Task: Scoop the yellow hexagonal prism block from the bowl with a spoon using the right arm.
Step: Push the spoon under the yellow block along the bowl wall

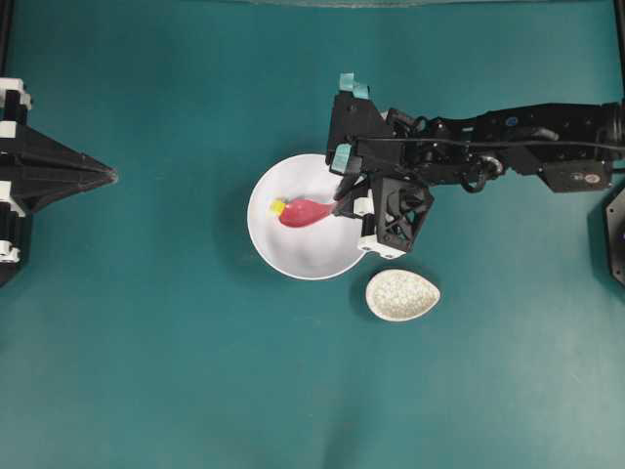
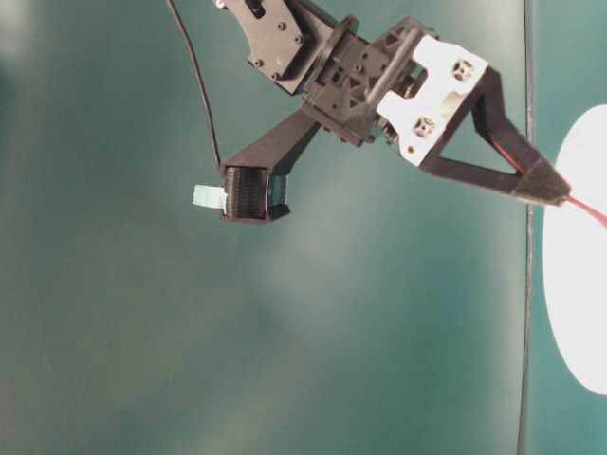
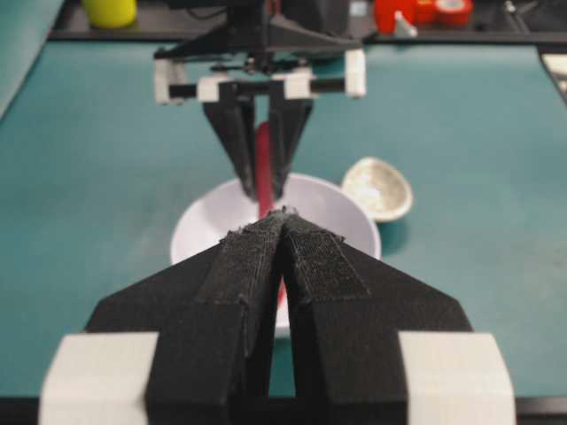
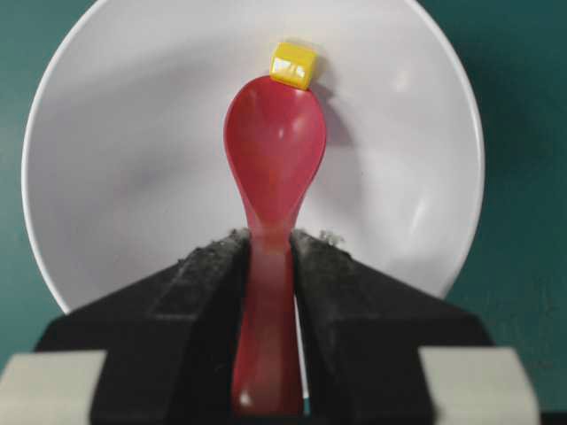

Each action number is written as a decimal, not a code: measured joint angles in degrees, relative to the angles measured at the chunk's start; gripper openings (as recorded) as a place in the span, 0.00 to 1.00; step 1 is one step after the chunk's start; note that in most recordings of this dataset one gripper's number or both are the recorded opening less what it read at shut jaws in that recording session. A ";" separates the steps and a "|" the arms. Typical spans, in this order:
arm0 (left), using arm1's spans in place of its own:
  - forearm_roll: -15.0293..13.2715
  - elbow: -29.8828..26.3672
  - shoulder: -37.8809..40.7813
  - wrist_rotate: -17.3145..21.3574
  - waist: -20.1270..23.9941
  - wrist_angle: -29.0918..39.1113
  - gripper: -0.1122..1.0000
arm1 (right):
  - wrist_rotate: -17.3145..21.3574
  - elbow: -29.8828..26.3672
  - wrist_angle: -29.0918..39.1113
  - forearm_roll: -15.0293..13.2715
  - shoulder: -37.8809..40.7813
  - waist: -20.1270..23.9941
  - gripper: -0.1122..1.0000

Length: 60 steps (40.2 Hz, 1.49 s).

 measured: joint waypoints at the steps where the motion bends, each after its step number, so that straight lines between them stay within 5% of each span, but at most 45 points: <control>1: 0.00 -0.09 0.00 0.00 -0.09 0.09 0.11 | 0.00 0.00 -0.09 0.09 0.09 0.00 0.32; 60: 0.00 -0.09 0.00 0.00 -0.09 0.62 0.11 | -0.18 0.00 -2.29 -1.05 -0.88 0.00 0.32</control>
